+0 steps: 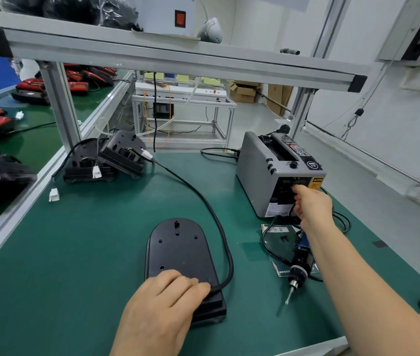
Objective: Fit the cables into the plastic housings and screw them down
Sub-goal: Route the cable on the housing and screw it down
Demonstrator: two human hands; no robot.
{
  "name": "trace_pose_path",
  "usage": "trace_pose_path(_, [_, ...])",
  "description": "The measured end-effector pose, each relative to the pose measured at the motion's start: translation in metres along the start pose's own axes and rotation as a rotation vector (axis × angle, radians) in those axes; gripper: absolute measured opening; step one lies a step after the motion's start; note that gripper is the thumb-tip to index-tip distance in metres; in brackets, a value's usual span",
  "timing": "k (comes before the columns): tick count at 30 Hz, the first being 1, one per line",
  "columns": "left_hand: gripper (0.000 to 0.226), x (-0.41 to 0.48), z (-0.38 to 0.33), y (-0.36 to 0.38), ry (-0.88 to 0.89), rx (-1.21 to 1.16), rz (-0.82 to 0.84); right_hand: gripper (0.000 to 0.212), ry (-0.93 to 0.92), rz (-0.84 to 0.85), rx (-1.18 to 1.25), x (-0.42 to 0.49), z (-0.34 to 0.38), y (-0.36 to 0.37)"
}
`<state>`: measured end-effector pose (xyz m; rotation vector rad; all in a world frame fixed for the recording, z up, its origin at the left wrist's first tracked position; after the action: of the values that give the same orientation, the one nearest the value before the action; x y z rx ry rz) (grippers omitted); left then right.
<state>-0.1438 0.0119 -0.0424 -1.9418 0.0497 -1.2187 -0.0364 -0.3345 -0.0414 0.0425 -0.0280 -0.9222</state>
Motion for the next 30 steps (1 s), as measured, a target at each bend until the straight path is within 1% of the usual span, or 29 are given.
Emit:
trace_pose_path(3, [0.027, 0.0, 0.0, -0.001, 0.0, -0.003, 0.0, 0.013, 0.009, 0.003, 0.022, -0.003, -0.002, -0.004])
trace_pose_path(6, [0.028, 0.0, 0.0, 0.0, 0.008, -0.005, 0.003, 0.009, 0.019, 0.061, 0.055, -0.007, -0.004, -0.007])
trace_pose_path(9, [0.027, -0.001, 0.003, 0.001, -0.002, -0.032, 0.019, 0.008, 0.004, 0.169, 0.056, -0.018, -0.003, -0.007])
trace_pose_path(11, [0.023, 0.0, 0.005, 0.002, -0.02, -0.061, 0.052, 0.014, -0.027, 0.247, 0.04, -0.029, -0.001, -0.006])
trace_pose_path(13, [0.017, 0.001, 0.007, 0.002, -0.039, -0.086, 0.105, 0.018, -0.055, 0.333, 0.025, -0.044, 0.003, -0.002])
trace_pose_path(16, [0.015, 0.005, 0.008, 0.0, -0.087, -0.122, 0.216, 0.014, -0.094, 0.462, -0.021, -0.07, 0.011, 0.009])
trace_pose_path(19, [0.016, 0.007, 0.016, -0.004, -0.24, -0.224, 0.295, 0.012, -0.113, 0.589, -0.037, -0.099, 0.018, 0.025])
trace_pose_path(22, [0.015, 0.011, 0.033, -0.005, -0.548, -0.459, 0.32, 0.016, -0.142, 0.738, -0.086, -0.133, 0.025, 0.046])
trace_pose_path(23, [0.017, 0.013, 0.039, -0.006, -0.648, -0.545, 0.298, 0.014, -0.16, 0.8, -0.104, -0.145, 0.027, 0.053])
trace_pose_path(25, [0.023, 0.017, 0.05, -0.01, -0.787, -0.6, 0.194, 0.007, -0.202, 0.909, -0.123, -0.169, 0.031, 0.068])
trace_pose_path(27, [0.023, 0.023, 0.058, -0.015, -0.866, -0.613, 0.093, 0.004, -0.24, 0.976, -0.145, -0.185, 0.03, 0.079])
trace_pose_path(30, [0.02, 0.027, 0.064, -0.017, -0.936, -0.732, 0.057, 0.004, -0.289, 1.025, -0.167, -0.199, 0.028, 0.09])
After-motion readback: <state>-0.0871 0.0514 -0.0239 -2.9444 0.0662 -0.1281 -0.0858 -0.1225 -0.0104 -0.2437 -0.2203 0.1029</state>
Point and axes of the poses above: each hand's wrist, its own x-axis towards the middle knuckle, its own y-axis out of the palm, z = x × y, the point moved 6 cm from there along x, towards the middle knuckle, and after that the axes turned 7 degrees about -y, right-handed, at the moved point
